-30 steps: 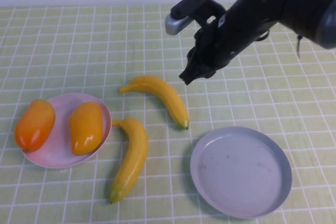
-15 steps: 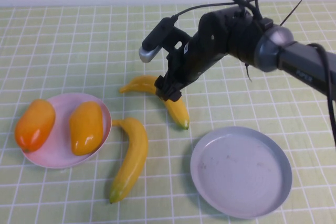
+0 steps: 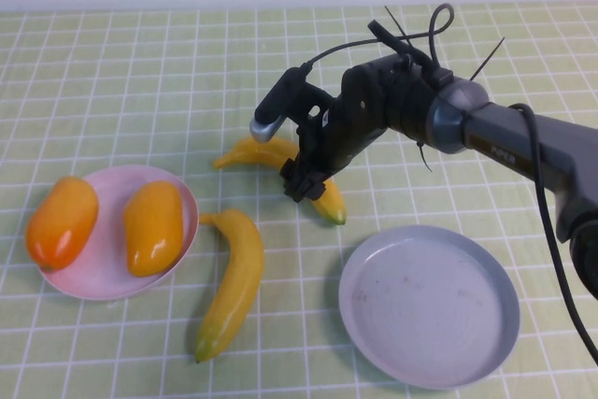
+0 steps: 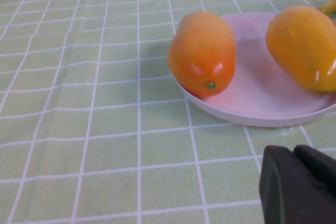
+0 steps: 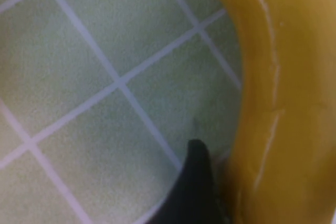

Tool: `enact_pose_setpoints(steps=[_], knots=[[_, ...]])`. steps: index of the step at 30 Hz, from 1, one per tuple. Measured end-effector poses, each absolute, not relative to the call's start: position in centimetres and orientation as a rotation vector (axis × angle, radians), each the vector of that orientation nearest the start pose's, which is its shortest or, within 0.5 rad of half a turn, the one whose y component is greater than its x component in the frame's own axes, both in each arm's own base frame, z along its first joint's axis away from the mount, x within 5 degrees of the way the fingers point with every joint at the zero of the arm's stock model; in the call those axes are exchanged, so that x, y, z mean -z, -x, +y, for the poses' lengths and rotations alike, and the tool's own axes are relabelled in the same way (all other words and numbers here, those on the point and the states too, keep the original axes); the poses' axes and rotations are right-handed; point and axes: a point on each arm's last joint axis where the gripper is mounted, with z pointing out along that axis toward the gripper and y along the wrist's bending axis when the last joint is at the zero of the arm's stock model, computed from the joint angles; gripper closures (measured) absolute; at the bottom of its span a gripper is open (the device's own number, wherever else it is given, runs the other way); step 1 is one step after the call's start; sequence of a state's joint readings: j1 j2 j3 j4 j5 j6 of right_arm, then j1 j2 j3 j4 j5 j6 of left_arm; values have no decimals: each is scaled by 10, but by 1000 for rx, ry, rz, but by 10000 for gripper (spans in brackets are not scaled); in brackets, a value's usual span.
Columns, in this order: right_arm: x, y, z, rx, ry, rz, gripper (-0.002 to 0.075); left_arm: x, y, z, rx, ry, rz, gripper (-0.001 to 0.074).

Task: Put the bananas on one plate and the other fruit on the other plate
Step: Put another type of fruit in the right plate

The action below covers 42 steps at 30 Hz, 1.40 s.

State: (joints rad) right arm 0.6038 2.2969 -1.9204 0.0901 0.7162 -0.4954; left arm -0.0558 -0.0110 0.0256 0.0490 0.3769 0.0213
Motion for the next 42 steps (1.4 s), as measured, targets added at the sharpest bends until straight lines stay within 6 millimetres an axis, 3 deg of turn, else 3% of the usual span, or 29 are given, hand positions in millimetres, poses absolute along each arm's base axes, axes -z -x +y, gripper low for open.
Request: enact_pose_setpoints(steps=[7, 15, 23, 28, 32, 36, 38, 42], knots=[[-182, -418, 295, -156, 1270, 2243, 419, -171, -52, -1, -26, -104, 1872, 735], [-186, -417, 295, -202, 1148, 2350, 421, -171, -52, -1, -26, -104, 1872, 735], [-223, -407, 290, -229, 1031, 2603, 421, -171, -52, -1, -26, -104, 1872, 735], [-246, -406, 286, -190, 1003, 2624, 421, -171, -52, -1, -26, -104, 1872, 735], [-272, -401, 279, -162, 949, 2599, 421, -171, -52, -1, -26, -104, 1872, 735], [-327, -384, 266, -200, 853, 2517, 421, -171, -52, -1, -26, -104, 1872, 735], [-358, -370, 256, -226, 810, 2470, 421, -171, -52, -1, -26, -104, 1872, 735], [-391, -337, 233, -243, 762, 2450, 421, -171, -52, -1, -26, -104, 1872, 735]])
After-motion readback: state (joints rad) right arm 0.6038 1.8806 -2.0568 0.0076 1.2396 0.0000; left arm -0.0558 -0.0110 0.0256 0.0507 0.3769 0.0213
